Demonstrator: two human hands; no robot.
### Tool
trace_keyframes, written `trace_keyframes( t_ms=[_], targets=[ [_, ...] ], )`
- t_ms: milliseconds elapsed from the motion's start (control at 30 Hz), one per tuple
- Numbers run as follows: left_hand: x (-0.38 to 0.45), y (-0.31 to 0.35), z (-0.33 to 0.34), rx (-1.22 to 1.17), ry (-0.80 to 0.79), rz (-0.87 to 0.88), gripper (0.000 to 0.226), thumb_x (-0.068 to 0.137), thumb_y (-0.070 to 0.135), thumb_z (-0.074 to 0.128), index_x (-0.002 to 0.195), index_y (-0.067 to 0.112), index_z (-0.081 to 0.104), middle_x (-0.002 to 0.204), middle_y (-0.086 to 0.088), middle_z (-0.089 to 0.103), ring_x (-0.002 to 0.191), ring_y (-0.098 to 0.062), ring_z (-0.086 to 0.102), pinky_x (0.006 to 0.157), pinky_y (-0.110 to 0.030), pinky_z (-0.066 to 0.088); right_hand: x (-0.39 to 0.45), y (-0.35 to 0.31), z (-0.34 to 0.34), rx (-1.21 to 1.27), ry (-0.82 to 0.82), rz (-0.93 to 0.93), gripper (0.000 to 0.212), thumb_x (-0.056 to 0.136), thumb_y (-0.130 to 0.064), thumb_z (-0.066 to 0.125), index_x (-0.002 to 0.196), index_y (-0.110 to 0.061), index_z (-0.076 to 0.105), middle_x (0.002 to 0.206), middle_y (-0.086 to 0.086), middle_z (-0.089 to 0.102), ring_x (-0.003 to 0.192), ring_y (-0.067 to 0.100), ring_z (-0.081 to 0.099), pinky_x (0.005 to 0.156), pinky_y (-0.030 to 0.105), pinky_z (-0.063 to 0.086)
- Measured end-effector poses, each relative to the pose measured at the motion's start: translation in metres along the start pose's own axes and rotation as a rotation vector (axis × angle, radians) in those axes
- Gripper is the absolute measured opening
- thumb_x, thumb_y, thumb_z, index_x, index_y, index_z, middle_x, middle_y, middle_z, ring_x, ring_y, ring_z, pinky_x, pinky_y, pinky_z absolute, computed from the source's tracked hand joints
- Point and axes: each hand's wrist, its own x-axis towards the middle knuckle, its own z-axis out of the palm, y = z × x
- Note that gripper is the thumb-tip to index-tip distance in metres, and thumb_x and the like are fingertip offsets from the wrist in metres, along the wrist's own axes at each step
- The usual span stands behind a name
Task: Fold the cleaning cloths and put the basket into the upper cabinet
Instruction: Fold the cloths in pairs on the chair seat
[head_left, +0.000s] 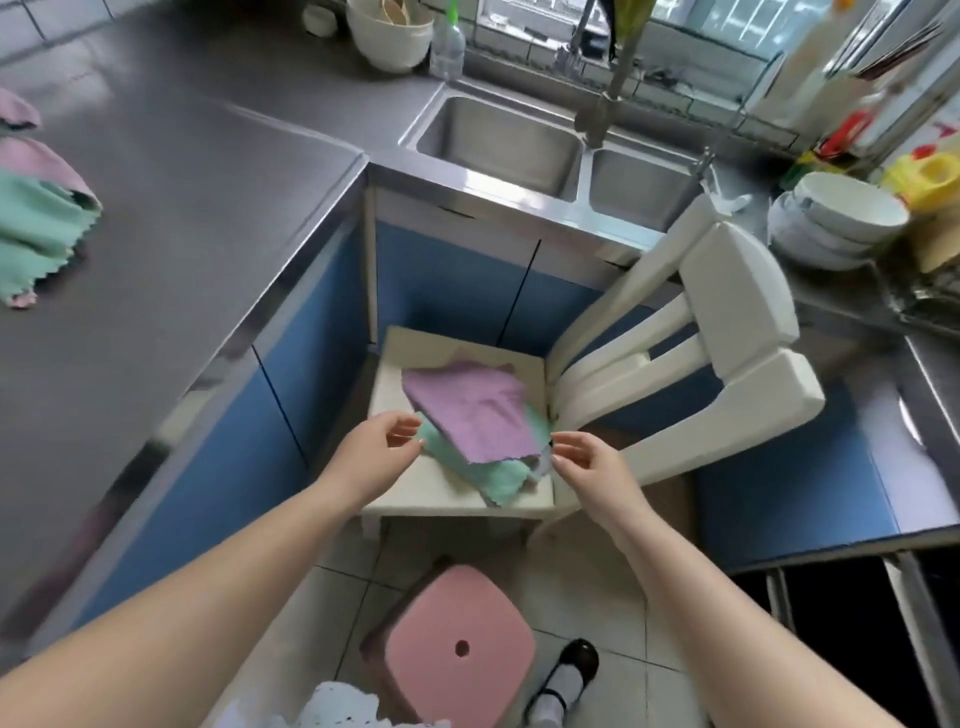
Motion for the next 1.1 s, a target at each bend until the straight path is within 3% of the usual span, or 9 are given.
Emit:
trace_keyframes(
  t_ms=[167,300,533,700,800,933,1100],
  targets=[
    [0.029,0.019,0.078,-0.028,0.144,-0.114,0.028,0.090,0.020,0.059,0.118,0.013,0.059,0.114,-0.001,0.063,0.099,-0.011,0.057,0.088,-0.022,0.041,0.066,0.050,-0.035,-0.070,-0.150,-0.063,0.028,0.090,-0.018,0.061,0.118,-0.016,0.059,0.106,-0.004,0.062,0.099,0.011,0.059,0.084,0.021,0.046],
    [0.042,0.042,0.135,-0.032,0.191,-0.187,0.030,0.091,0.019,0.057,0.120,0.014,0.059,0.116,0.000,0.062,0.099,-0.009,0.055,0.089,-0.021,0.040,0.107,0.070,-0.059,-0.101,-0.260,-0.113,0.029,0.091,-0.020,0.060,0.119,-0.017,0.058,0.107,-0.004,0.062,0.097,0.011,0.059,0.078,0.020,0.046],
    [0.072,0.027,0.147,0.031,0.252,-0.268,0.028,0.089,0.022,0.059,0.117,0.017,0.061,0.118,0.001,0.063,0.107,-0.012,0.058,0.096,-0.028,0.044,0.153,0.088,-0.054,-0.146,-0.349,-0.159,0.030,0.090,-0.022,0.060,0.120,-0.022,0.058,0.115,-0.004,0.062,0.103,0.009,0.057,0.087,0.021,0.045],
    [0.138,-0.033,0.151,0.117,0.163,-0.214,0.034,0.089,0.021,0.060,0.122,0.015,0.058,0.125,-0.001,0.060,0.113,-0.013,0.055,0.093,-0.021,0.039,0.202,0.125,0.007,-0.188,-0.311,-0.130,0.045,0.088,-0.021,0.063,0.131,-0.022,0.050,0.128,-0.001,0.054,0.115,0.011,0.052,0.095,0.024,0.042],
    [0.181,-0.083,0.166,0.272,0.087,-0.147,0.049,0.087,0.024,0.062,0.133,0.018,0.048,0.135,-0.002,0.049,0.125,-0.015,0.044,0.101,-0.023,0.034,0.232,0.160,0.056,-0.334,-0.325,-0.090,0.062,0.087,-0.027,0.063,0.142,-0.023,0.035,0.144,0.003,0.036,0.132,0.017,0.038,0.104,0.026,0.032],
    [0.224,-0.144,0.202,0.379,-0.094,-0.079,0.072,0.083,0.033,0.066,0.145,0.024,0.029,0.153,0.000,0.020,0.140,-0.017,0.021,0.113,-0.026,0.018,0.262,0.210,0.118,-0.470,-0.360,-0.072,0.077,0.084,-0.029,0.064,0.147,-0.029,0.021,0.158,0.005,0.002,0.144,0.022,0.013,0.112,0.030,0.024],
    [0.265,-0.195,0.238,0.438,-0.157,0.084,0.084,0.080,0.044,0.067,0.148,0.030,0.020,0.158,0.004,-0.007,0.145,-0.015,-0.007,0.114,-0.024,0.002,0.297,0.250,0.162,-0.627,-0.279,-0.185,0.079,0.086,-0.026,0.058,0.149,-0.032,0.012,0.158,0.008,-0.006,0.145,0.025,0.007,0.111,0.031,0.024]
  ],
)
